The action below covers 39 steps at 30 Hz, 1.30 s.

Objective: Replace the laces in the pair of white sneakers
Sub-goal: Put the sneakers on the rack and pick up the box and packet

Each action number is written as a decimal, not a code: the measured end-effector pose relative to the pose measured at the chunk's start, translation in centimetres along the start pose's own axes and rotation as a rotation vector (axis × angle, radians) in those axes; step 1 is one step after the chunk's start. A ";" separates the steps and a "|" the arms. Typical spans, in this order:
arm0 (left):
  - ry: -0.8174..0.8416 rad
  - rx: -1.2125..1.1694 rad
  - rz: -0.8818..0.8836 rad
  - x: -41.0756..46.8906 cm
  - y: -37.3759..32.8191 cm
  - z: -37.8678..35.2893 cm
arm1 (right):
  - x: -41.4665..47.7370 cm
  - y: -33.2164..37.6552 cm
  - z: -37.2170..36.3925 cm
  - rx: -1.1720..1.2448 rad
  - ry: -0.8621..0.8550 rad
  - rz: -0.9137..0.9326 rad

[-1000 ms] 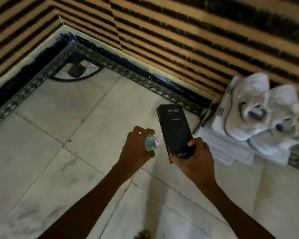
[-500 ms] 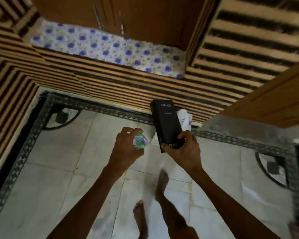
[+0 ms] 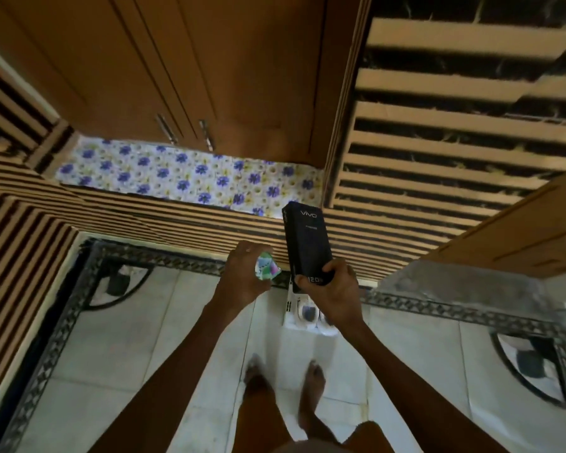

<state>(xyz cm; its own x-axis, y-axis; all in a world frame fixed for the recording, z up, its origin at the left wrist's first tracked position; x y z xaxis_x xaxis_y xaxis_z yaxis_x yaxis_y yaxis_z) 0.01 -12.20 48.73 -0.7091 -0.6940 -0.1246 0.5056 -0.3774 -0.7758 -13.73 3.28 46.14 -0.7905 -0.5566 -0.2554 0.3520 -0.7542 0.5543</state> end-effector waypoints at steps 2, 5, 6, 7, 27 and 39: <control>0.064 0.049 -0.017 3.6 0.1 0.1 | 2.9 0.9 -0.9 0.046 0.024 -0.045; 0.151 0.052 0.043 8.9 1.6 -0.3 | 7.2 2.7 -2.9 0.049 0.049 -0.099; 0.175 0.067 0.043 9.8 1.8 -0.7 | 7.9 3.1 -3.1 0.033 0.049 -0.109; 0.196 0.092 0.044 11.2 2.3 -0.9 | 9.0 3.7 -3.6 0.016 0.046 -0.119; 0.379 0.178 -0.160 32.5 9.8 -6.2 | 26.6 8.2 -13.6 -0.581 0.160 -0.408; 0.384 0.075 -0.163 31.9 11.3 -6.9 | 26.1 9.0 -11.7 -0.973 0.078 -0.078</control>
<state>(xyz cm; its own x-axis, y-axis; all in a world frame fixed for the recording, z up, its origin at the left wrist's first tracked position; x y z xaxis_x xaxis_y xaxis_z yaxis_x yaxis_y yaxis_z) -20.25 -34.36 31.71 -0.9073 -0.3481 -0.2358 0.3956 -0.5169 -0.7592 -25.29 -22.12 35.22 -0.8062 -0.4882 -0.3343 0.5874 -0.7284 -0.3528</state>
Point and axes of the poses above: each hand's wrist, its own x-axis towards the middle knuckle, its own z-axis out of the back of the hand, y = z × x, the point moved 4 cm from there along x, towards the middle knuckle, and after that the axes turned 15 degrees about -x, right-handed, at the moved point
